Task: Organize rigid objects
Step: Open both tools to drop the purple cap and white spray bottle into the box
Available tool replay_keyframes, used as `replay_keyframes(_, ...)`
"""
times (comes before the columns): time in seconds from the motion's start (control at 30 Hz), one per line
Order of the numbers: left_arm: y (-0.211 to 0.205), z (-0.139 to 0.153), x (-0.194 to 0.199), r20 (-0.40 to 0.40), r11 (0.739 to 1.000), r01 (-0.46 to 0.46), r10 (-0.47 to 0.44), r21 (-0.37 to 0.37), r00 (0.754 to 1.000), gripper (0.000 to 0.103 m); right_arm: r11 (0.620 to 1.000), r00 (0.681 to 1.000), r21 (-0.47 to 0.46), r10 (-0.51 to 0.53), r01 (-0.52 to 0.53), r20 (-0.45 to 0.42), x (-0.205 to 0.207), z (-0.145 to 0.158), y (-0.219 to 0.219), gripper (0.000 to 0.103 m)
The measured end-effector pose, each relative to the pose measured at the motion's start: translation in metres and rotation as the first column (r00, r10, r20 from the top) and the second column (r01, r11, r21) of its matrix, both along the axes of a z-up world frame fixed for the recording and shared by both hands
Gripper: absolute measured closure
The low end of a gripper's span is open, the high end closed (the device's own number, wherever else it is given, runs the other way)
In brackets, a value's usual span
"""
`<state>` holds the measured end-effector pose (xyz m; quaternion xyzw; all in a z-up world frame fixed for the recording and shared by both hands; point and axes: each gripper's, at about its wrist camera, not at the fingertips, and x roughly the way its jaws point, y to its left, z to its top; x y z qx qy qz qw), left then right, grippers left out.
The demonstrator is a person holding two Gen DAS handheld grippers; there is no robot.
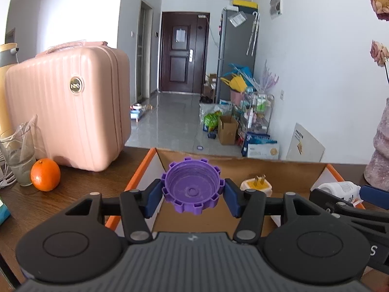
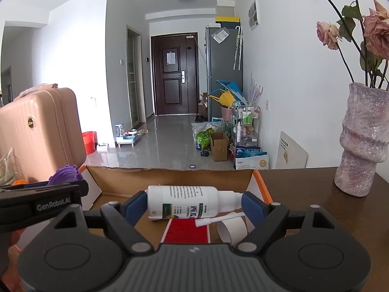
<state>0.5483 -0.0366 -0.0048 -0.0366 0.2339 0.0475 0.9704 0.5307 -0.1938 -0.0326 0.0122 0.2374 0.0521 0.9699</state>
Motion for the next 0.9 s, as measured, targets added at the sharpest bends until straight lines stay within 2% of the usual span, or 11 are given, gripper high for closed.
replay_keyframes(0.03, 0.0, 0.0, -0.001, -0.003, 1.0, -0.001, 0.002, 0.007, 1.0, 0.042, 1.0, 1.0, -0.001, 0.001, -0.001, -0.004, 0.0, 0.0, 0.0, 0.019)
replay_keyframes(0.13, 0.003, 0.004, -0.004, 0.015, 1.0, -0.018, 0.018, 0.009, 1.0, 0.012, 1.0, 1.0, 0.0, 0.007, -0.007, -0.019, 0.002, 0.0, 0.0, 0.019)
replay_keyframes(0.23, 0.006, 0.009, -0.01, 0.044, 0.999, -0.051, 0.05, 0.018, 0.998, 0.0, 1.0, 1.0, 0.015, -0.011, 0.012, -0.02, 0.001, 0.0, -0.004, 0.006)
replay_keyframes(0.3, 0.011, 0.01, -0.011, 0.052, 0.998, -0.066, 0.065, 0.012, 0.996, 0.0, 0.999, 1.0, 0.029, -0.017, 0.017, -0.018, 0.001, 0.001, -0.006, 0.0)
replay_keyframes(0.5, 0.018, 0.009, -0.008, 0.029, 0.997, -0.083, 0.083, -0.002, 0.996, 0.0, 1.0, 0.999, 0.021, -0.019, 0.019, -0.029, 0.002, 0.001, -0.006, 0.0)
replay_keyframes(0.9, 0.018, 0.011, -0.014, 0.033, 0.997, -0.073, 0.073, -0.005, 0.997, 0.0, 1.0, 1.0, 0.016, -0.022, 0.022, -0.015, -0.005, 0.005, -0.005, 0.0)
